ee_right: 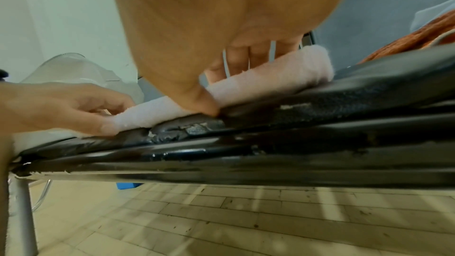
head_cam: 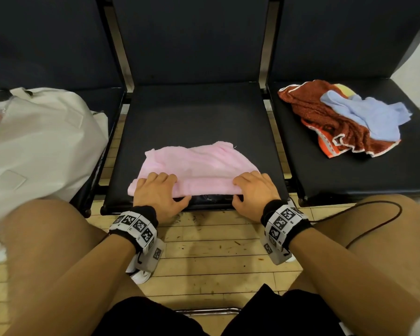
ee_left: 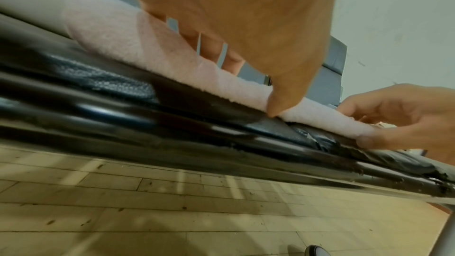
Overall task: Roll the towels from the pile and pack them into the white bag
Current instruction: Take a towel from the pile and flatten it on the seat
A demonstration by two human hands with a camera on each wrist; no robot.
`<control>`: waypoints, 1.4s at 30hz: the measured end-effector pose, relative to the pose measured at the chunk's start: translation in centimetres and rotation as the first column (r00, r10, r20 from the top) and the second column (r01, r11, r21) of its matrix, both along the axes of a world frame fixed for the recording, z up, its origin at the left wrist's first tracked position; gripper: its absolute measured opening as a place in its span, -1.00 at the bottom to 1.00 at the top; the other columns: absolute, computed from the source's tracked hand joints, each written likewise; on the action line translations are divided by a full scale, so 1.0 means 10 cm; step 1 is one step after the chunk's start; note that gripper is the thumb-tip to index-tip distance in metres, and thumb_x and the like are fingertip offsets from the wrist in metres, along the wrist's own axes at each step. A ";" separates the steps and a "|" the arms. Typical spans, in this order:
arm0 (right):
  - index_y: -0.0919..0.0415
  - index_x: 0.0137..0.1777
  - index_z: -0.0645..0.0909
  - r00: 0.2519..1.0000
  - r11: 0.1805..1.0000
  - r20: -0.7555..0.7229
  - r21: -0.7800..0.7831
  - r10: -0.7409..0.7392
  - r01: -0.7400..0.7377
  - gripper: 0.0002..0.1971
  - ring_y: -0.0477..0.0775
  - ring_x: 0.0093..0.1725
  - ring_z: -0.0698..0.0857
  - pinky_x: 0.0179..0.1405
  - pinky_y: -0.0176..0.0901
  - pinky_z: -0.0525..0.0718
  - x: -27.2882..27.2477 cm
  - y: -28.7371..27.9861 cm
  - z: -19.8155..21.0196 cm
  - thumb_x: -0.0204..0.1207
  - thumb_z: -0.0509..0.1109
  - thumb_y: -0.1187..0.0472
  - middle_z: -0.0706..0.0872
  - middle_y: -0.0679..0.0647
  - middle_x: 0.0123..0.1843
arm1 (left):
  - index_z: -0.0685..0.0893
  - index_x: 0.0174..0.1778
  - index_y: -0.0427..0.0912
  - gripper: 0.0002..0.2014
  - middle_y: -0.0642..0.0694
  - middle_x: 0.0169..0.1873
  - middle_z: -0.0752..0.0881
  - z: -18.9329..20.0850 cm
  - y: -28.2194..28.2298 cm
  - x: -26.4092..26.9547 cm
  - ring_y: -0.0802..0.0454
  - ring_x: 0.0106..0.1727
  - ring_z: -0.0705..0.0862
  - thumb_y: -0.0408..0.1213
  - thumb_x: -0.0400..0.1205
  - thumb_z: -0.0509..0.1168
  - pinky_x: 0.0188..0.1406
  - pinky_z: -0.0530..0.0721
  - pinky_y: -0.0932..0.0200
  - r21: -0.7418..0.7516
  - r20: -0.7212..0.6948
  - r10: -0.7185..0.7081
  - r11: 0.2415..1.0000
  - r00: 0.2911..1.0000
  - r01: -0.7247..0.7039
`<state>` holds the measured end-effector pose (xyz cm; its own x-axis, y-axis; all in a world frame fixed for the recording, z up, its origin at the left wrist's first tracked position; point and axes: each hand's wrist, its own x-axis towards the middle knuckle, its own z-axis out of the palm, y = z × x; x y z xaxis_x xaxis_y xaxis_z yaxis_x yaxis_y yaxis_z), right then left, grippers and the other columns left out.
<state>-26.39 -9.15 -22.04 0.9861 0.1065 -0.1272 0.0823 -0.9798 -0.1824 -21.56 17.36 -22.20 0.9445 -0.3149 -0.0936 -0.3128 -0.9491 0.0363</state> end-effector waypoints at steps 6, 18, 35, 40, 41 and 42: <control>0.03 0.40 0.56 1.000 1.000 0.008 0.010 -0.009 0.009 -0.59 0.13 0.28 0.57 0.45 -0.04 0.29 0.06 -0.08 0.02 0.59 0.15 0.24 0.71 0.01 0.21 | 0.54 0.32 0.04 -0.62 0.04 0.09 0.69 0.03 0.04 0.00 -0.06 0.22 0.58 -0.07 0.56 0.19 0.60 0.15 -0.19 -0.006 -0.029 0.041 0.999 0.999 -0.041; 0.08 0.29 0.59 0.990 0.987 -0.014 0.069 -0.141 0.142 -0.66 0.16 0.06 0.62 0.06 0.01 0.57 0.07 -0.15 0.03 0.54 0.22 0.11 0.64 0.04 0.14 | 0.58 0.31 0.03 -0.53 -0.03 0.18 0.65 0.14 0.22 0.11 -0.14 0.33 0.51 -0.15 0.43 0.25 0.53 0.21 -0.29 0.040 -0.062 0.201 0.979 0.978 -0.199; 0.02 0.32 0.56 1.000 1.000 0.012 -0.023 0.006 -0.006 -0.63 0.09 0.18 0.58 0.38 -0.04 0.37 0.04 -0.03 0.06 0.56 0.14 0.23 0.70 -0.02 0.12 | 0.58 0.39 -0.04 -0.62 -0.05 0.24 0.68 0.03 0.05 0.00 -0.13 0.36 0.51 -0.16 0.63 0.20 0.57 0.24 -0.17 -0.079 -0.003 -0.004 0.997 1.000 0.004; 0.13 0.10 0.58 0.998 0.994 -0.050 0.103 -0.031 0.036 -0.78 0.13 -0.19 0.55 -0.10 -0.11 0.36 0.02 -0.10 0.16 0.58 0.15 0.20 0.72 0.10 -0.09 | 0.54 0.30 -0.01 -0.61 0.06 -0.16 0.67 0.10 0.10 0.02 -0.07 0.03 0.63 -0.07 0.57 0.07 0.45 0.34 -0.15 -0.035 -0.025 0.032 0.999 0.999 -0.033; 0.12 0.09 0.57 0.996 0.992 -0.068 0.112 -0.049 0.057 -0.79 0.15 -0.20 0.56 -0.14 -0.11 0.36 0.02 -0.12 0.15 0.58 0.15 0.17 0.73 0.12 -0.09 | 0.53 0.31 -0.01 -0.57 0.07 -0.18 0.66 0.11 0.10 0.02 -0.06 -0.03 0.64 -0.04 0.55 0.04 0.39 0.37 -0.14 -0.031 -0.038 0.035 0.999 0.999 -0.036; 0.11 0.10 0.56 0.994 0.990 -0.086 0.119 -0.068 0.078 -0.79 0.17 -0.19 0.58 -0.17 -0.10 0.39 0.02 -0.13 0.13 0.57 0.15 0.15 0.74 0.12 -0.08 | 0.52 0.33 -0.01 -0.52 0.05 -0.15 0.68 0.12 0.09 0.01 -0.07 -0.04 0.64 -0.02 0.53 -0.01 0.35 0.40 -0.14 -0.035 -0.058 0.034 0.999 0.998 -0.036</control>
<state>-26.19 -10.44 -20.72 0.9787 0.0544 -0.1981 -0.0087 -0.9525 -0.3043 -21.41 18.31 -21.02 0.9485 -0.2854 -0.1375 -0.2754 -0.9573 0.0873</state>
